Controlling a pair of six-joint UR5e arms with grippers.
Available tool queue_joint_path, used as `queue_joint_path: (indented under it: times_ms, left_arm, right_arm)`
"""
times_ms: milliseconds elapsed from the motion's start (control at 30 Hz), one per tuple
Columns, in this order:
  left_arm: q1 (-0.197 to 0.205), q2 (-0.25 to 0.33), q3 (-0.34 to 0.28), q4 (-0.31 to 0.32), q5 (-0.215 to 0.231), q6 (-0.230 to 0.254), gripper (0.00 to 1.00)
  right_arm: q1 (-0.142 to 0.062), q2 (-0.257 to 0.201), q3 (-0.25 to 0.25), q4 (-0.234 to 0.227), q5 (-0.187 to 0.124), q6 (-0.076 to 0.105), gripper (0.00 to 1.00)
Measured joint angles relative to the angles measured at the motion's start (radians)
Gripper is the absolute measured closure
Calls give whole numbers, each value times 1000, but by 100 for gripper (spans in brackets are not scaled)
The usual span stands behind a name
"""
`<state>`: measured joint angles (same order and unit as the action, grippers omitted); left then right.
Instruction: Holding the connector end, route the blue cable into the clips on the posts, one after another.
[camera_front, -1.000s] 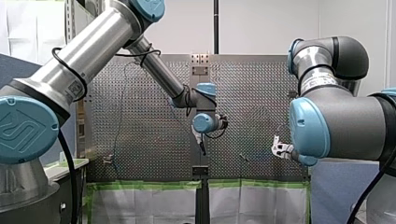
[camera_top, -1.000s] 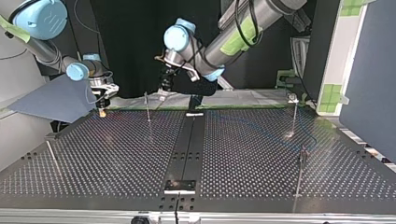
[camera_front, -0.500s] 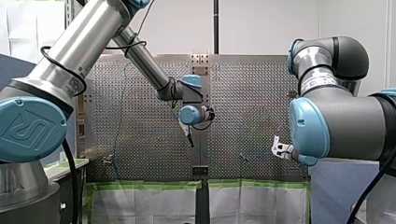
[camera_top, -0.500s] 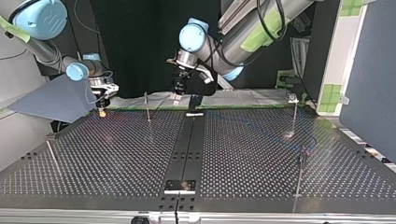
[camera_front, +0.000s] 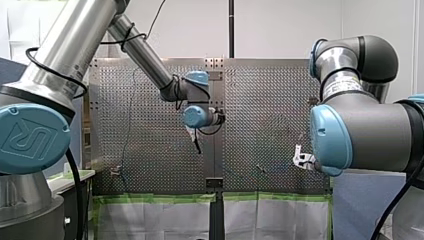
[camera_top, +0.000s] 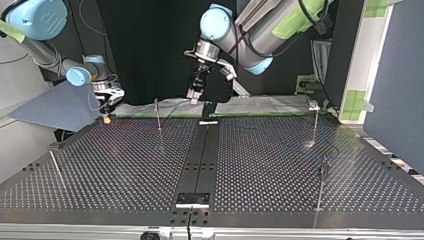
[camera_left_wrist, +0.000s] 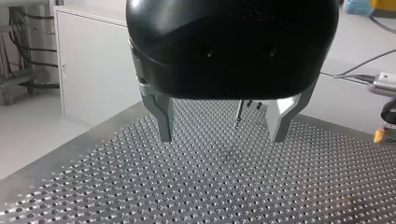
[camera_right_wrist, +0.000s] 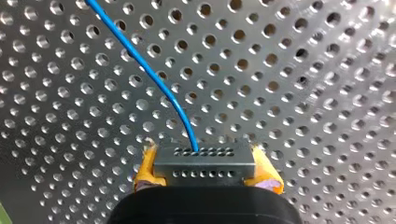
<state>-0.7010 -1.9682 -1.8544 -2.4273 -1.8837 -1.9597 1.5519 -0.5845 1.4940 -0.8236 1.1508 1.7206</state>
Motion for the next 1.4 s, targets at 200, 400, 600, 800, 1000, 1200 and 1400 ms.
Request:
queue_joint_path:
  times_ms: [200, 400, 600, 800, 1000, 1200, 1400]
  left_arm:
    - [-5, 53, -53, 23, -17, 32, 2]
    - [-6, 111, -110, 78, -13, 1, 2]
    - [-9, 166, -166, 133, -13, 5, 2]
    - [-11, 202, -215, 158, -14, 8, 2]
    - [-11, 205, -225, 160, -15, 9, 2]
    - [-11, 205, -226, 160, -15, 9, 2]
    - [-11, 205, -226, 160, -15, 9, 2]
  right_arm:
    - [-10, -56, 42, 3, -2, 0, 100]
    - [-10, -104, 59, 16, -12, 3, 100]
    - [-9, -159, 62, 18, -20, 5, 100]
    - [-5, -205, 63, 18, -24, 7, 100]
    - [-5, -214, 63, 18, -25, 7, 100]
    - [-5, -215, 62, 18, -25, 7, 100]
    - [-5, -215, 62, 18, -25, 7, 100]
